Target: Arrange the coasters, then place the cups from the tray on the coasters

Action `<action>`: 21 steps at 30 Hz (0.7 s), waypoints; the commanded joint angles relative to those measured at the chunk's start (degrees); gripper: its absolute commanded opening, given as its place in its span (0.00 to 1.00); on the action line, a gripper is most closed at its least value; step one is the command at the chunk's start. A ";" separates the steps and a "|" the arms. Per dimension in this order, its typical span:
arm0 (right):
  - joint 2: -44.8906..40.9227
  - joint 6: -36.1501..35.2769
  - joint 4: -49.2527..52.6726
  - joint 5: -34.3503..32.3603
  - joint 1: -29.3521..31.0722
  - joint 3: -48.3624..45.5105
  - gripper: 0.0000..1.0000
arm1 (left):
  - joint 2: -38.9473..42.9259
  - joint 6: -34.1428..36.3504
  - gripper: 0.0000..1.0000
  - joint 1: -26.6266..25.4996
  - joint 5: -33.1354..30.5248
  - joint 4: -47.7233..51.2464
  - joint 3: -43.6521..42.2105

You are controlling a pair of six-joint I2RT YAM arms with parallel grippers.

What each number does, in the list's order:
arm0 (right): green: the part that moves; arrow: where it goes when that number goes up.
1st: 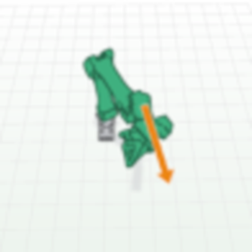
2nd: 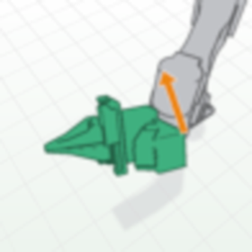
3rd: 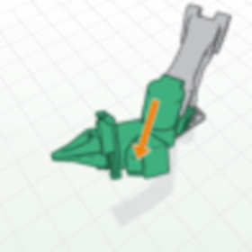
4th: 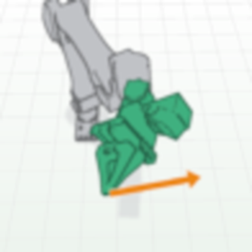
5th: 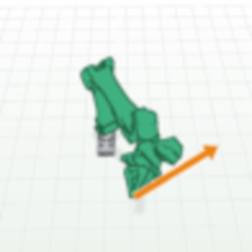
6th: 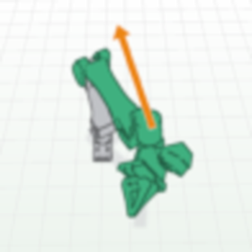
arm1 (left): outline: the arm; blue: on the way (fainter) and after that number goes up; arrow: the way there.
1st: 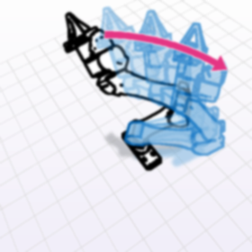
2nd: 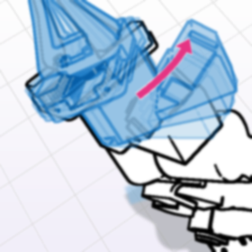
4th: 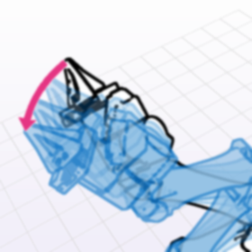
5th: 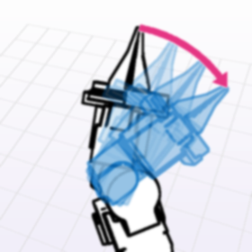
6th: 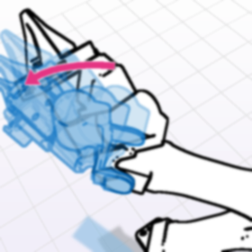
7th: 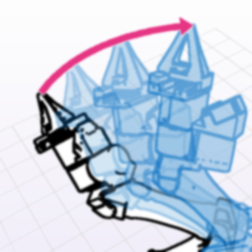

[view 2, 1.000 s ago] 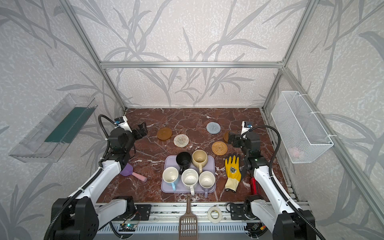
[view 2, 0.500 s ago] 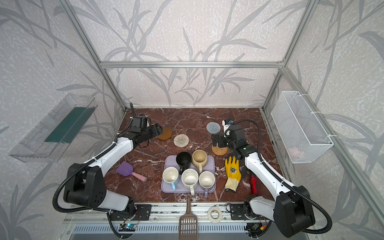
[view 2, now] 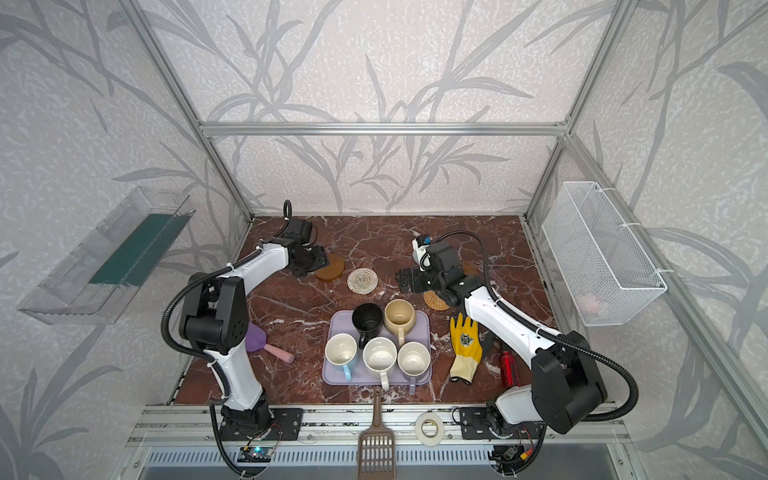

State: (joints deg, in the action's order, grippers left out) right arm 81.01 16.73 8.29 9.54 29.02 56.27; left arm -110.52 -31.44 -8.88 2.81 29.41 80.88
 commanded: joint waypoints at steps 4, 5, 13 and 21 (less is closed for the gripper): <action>0.90 0.74 -1.39 1.90 1.81 2.53 0.99 | -5.26 0.66 0.64 0.22 -4.85 7.05 5.53; 0.97 0.70 -1.70 1.89 1.87 2.48 0.99 | -6.09 0.76 0.64 0.21 -4.91 7.85 6.47; 0.75 0.33 -2.57 1.39 1.92 1.31 0.99 | -10.83 1.33 0.60 -0.26 -5.61 8.13 9.63; -0.14 0.27 -1.99 1.05 1.99 1.04 0.99 | -11.80 1.31 0.52 -1.17 -7.77 10.72 10.43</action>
State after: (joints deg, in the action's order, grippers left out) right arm 81.71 17.12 6.72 10.57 30.74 56.53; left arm -122.45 -30.28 -9.28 -2.22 36.49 90.65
